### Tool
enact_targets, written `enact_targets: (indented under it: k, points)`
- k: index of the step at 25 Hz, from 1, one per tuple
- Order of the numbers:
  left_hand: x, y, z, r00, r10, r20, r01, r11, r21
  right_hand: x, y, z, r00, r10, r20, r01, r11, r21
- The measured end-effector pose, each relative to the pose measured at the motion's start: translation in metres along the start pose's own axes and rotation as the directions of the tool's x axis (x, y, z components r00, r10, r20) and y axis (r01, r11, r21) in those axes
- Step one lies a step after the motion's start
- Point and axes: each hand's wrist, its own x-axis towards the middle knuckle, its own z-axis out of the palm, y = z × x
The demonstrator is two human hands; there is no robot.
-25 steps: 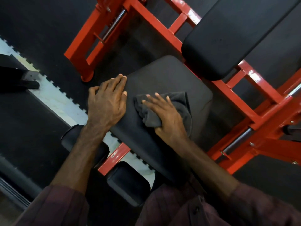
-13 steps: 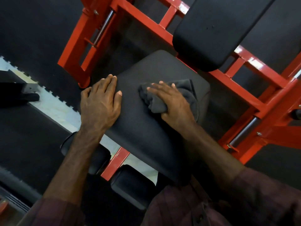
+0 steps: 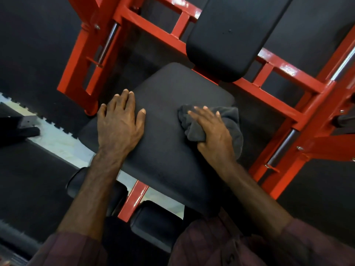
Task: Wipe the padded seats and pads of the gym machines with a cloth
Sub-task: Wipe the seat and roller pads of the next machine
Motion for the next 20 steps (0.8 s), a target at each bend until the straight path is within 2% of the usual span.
enact_targets:
  k: [2, 4, 6, 7, 9, 10, 12, 14, 16, 18, 20]
  points:
    - [-0.001, 0.002, -0.001, 1.000, -0.002, -0.014, 0.002, 1.000, 0.002, -0.032, -0.013, 0.003, 0.992, -0.095, 0.077, 0.097, 0.995, -0.012]
    - [0.000, 0.004, 0.000, 1.000, 0.008, -0.014, -0.008, 1.000, 0.009, -0.015, -0.008, 0.004, 0.974, -0.194, 0.115, 0.193, 0.981, 0.020]
    - [0.002, 0.004, 0.000, 1.000, 0.010, -0.010, -0.009, 1.000, 0.008, 0.024, 0.012, -0.001, 0.988, -0.118, 0.100, 0.114, 0.993, 0.040]
    - [0.002, 0.005, 0.000, 1.000, 0.007, -0.002, -0.007, 1.000, 0.003, 0.030, 0.021, -0.003, 0.998, -0.040, 0.039, 0.039, 0.998, 0.046]
    - [0.002, 0.008, 0.000, 1.000, 0.008, -0.001, -0.008, 1.000, 0.009, 0.007, 0.025, -0.005, 0.995, 0.081, -0.064, -0.079, 0.996, 0.029]
    - [0.003, 0.011, 0.000, 1.000, 0.017, -0.005, -0.017, 1.000, 0.016, -0.014, 0.017, -0.005, 0.995, 0.081, -0.059, -0.081, 0.997, 0.006]
    - [0.008, 0.018, 0.003, 0.999, 0.033, -0.010, -0.033, 0.999, 0.016, -0.040, 0.005, 0.000, 0.999, -0.029, 0.038, 0.029, 1.000, -0.008]
    - [0.013, 0.024, 0.008, 0.999, 0.050, -0.007, -0.049, 0.998, 0.033, -0.016, 0.013, -0.005, 0.991, -0.121, 0.059, 0.119, 0.992, 0.033]
    - [0.018, 0.028, 0.010, 0.997, 0.071, 0.000, -0.071, 0.997, 0.039, 0.010, 0.026, -0.015, 0.999, 0.032, 0.018, -0.032, 0.999, 0.035]
    - [0.018, 0.031, 0.011, 0.997, 0.075, 0.005, -0.075, 0.997, 0.035, -0.003, 0.026, -0.020, 0.982, 0.182, -0.047, -0.184, 0.981, -0.062]
    - [0.018, 0.034, 0.010, 0.997, 0.078, -0.002, -0.078, 0.996, 0.046, -0.036, 0.011, -0.013, 0.986, 0.164, -0.035, -0.166, 0.985, -0.054]
